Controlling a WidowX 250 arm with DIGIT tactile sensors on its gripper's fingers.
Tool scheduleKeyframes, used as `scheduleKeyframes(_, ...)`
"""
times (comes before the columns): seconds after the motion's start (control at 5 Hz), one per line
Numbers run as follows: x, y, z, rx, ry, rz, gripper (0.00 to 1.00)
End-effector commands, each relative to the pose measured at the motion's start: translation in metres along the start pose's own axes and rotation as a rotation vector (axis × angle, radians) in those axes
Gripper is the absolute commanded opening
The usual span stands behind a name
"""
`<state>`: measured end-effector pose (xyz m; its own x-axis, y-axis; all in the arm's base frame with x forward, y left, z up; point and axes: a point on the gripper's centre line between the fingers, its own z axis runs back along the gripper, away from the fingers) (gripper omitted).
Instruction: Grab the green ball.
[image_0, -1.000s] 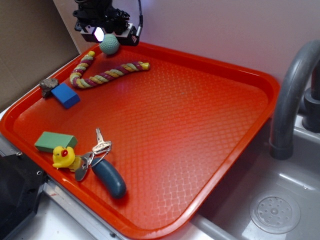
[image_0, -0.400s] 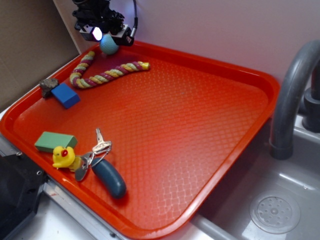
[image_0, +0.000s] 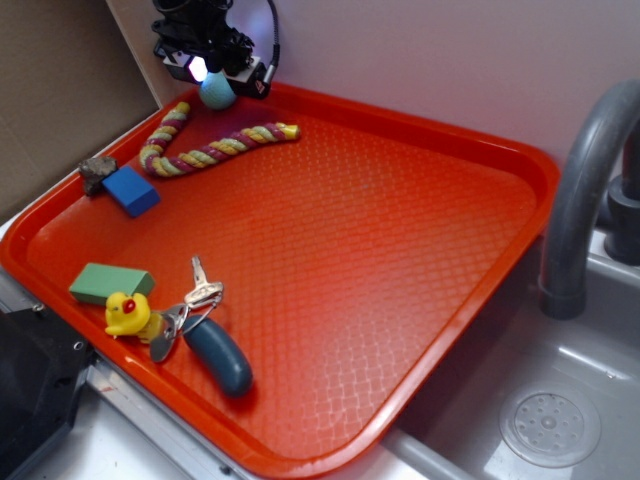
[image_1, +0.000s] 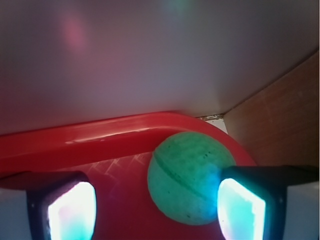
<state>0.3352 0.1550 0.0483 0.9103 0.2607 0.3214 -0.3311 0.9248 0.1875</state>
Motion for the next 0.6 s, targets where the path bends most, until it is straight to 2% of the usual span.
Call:
scheduleKeyframes(0.0, 0.025, 0.008, 0.012, 0.038, -0.103, -0.038, 1.00)
scheduleKeyframes(0.2, 0.017, 0.018, 0.018, 0.048, -0.147, -0.070, 1.00)
scheduleKeyframes(0.4, 0.015, 0.054, 0.023, 0.112, -0.173, -0.057, 0.00)
